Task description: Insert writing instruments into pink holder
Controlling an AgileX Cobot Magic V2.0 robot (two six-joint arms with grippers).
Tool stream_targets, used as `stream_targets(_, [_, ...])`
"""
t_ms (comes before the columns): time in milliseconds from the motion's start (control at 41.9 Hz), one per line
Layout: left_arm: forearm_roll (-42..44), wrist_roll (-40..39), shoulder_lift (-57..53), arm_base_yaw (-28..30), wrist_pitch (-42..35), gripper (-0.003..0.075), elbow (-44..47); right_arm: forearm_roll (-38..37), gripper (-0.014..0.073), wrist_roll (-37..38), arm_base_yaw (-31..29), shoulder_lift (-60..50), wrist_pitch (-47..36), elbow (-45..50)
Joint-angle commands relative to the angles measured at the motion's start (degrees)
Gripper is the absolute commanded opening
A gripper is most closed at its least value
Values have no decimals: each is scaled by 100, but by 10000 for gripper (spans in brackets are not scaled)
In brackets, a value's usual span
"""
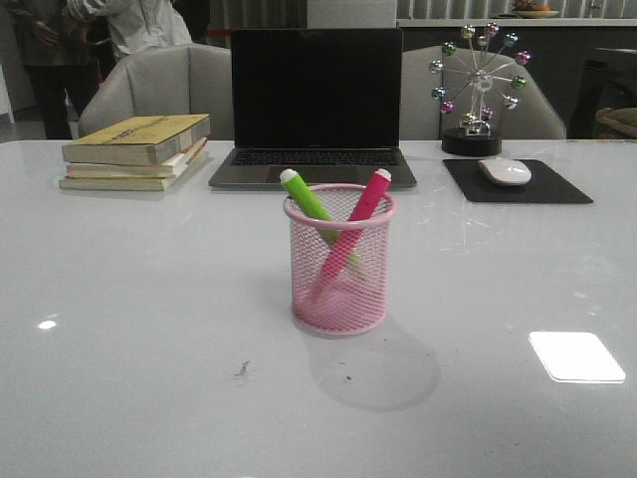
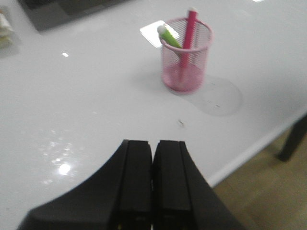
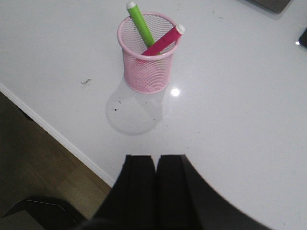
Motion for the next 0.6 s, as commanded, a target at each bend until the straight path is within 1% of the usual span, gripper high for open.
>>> stream_targets(0, [49,-53,-376,603,-1001,99,232,17,57,-68,-11,-18,-374,-149])
stream_targets(72, [49,-53,-784,1177,-1496,99,661,22,57,-68,-11,-18,-374,-149])
stream_targets(167, [31,-53,-1260,1844,-1944,99,1181,22,57,-68,-11,-18,-367,-149])
stream_targets(239, [-136,-53,-1611,2372,-2270,99,1552,22,57,-68,-11,-18,-367,-149])
stream_targets(358, [-291,-53,-2152,3013,-2683,99,2115,22,57,-68,-11,-18,-367,-149])
stream_targets(430, [-333,-53,-2429,3211,-2864,99,2367,22,57,-68,-11,-18,-367,-149])
stream_targets(549, [-333,-53,-2813,3239,-3532,99,2830,22,57,-68,-11,-18,-367,-149])
stream_targets(573, [-333,-53,-2802,3239,-3538,99,2840,22,57,-68,-11,-18,-367,-149])
